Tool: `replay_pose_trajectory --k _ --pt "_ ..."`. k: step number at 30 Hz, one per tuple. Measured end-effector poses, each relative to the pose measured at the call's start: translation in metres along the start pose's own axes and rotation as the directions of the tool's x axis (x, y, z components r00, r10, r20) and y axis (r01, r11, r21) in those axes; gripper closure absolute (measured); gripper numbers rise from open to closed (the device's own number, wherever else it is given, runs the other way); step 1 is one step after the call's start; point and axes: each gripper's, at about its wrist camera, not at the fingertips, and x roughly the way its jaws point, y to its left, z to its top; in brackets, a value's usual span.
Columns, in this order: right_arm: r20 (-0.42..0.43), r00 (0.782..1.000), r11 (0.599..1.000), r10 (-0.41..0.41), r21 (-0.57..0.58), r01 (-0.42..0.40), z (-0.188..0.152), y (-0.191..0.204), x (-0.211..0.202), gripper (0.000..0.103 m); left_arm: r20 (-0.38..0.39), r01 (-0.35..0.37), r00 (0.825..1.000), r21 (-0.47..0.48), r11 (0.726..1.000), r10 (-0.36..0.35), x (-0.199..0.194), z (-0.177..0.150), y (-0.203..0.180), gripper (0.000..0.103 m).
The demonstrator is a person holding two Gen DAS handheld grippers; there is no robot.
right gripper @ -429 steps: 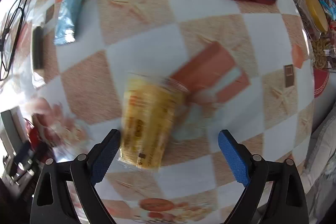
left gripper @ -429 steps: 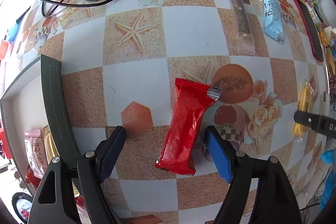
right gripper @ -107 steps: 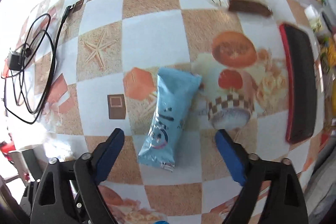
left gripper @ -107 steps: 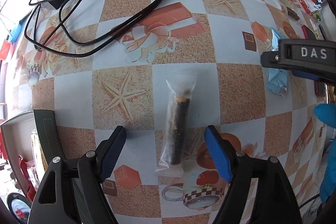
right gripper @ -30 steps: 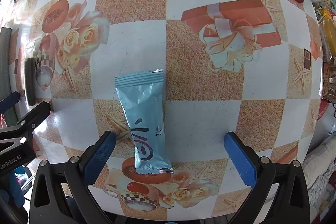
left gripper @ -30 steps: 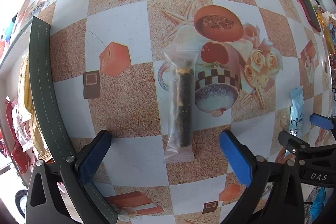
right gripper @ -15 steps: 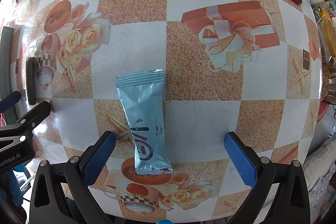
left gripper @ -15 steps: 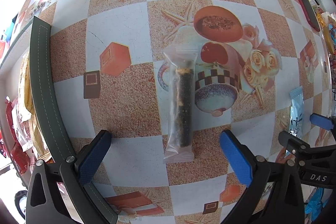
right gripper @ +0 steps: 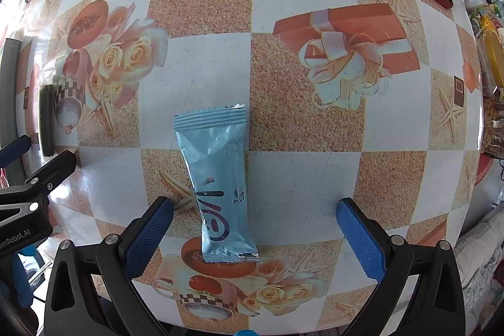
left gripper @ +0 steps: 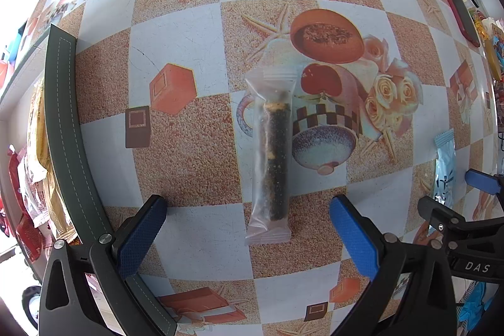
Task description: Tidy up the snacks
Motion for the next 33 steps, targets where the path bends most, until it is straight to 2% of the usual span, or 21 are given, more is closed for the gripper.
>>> replay_pose_trajectory --k 33 --pt "0.027 1.0 1.0 -0.002 -0.014 0.003 -0.0017 0.0002 -0.0019 0.0 0.016 -0.003 1.0 0.0 1.0 0.003 -0.0001 -0.0019 -0.0003 0.0"
